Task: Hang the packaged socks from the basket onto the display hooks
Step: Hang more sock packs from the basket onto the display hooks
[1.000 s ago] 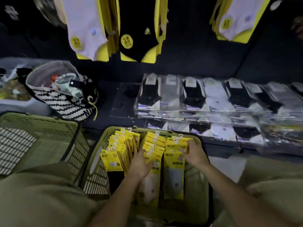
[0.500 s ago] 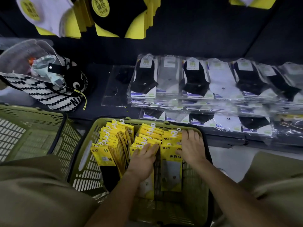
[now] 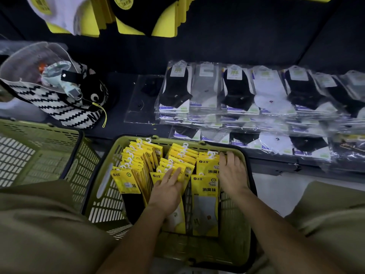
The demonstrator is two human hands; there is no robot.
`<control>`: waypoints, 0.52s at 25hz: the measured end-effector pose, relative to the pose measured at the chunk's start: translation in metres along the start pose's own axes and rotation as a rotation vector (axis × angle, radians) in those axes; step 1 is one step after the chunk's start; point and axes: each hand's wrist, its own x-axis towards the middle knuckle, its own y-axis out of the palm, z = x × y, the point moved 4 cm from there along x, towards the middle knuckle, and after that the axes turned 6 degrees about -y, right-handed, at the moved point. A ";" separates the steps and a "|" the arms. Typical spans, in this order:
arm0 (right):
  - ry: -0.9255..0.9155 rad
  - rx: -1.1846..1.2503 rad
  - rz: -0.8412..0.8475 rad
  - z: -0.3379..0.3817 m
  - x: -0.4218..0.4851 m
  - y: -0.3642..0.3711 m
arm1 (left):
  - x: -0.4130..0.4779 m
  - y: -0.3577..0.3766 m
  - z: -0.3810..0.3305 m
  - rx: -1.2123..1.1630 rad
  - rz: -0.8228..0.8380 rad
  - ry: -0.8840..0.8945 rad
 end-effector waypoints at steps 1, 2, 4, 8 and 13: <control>-0.015 0.028 0.022 -0.001 -0.001 0.001 | 0.000 -0.003 -0.003 0.008 -0.052 0.029; -0.007 0.085 0.027 0.000 -0.003 0.002 | 0.000 -0.005 -0.008 -0.006 -0.116 0.063; 0.100 0.315 -0.020 0.003 -0.013 0.002 | 0.004 -0.008 -0.024 -0.172 -0.184 0.060; 0.469 0.917 -0.100 0.017 -0.042 0.018 | 0.015 0.021 -0.050 -0.678 0.088 -0.279; 0.655 1.072 -0.089 0.015 -0.040 0.046 | 0.034 0.052 -0.057 -0.863 0.272 -0.484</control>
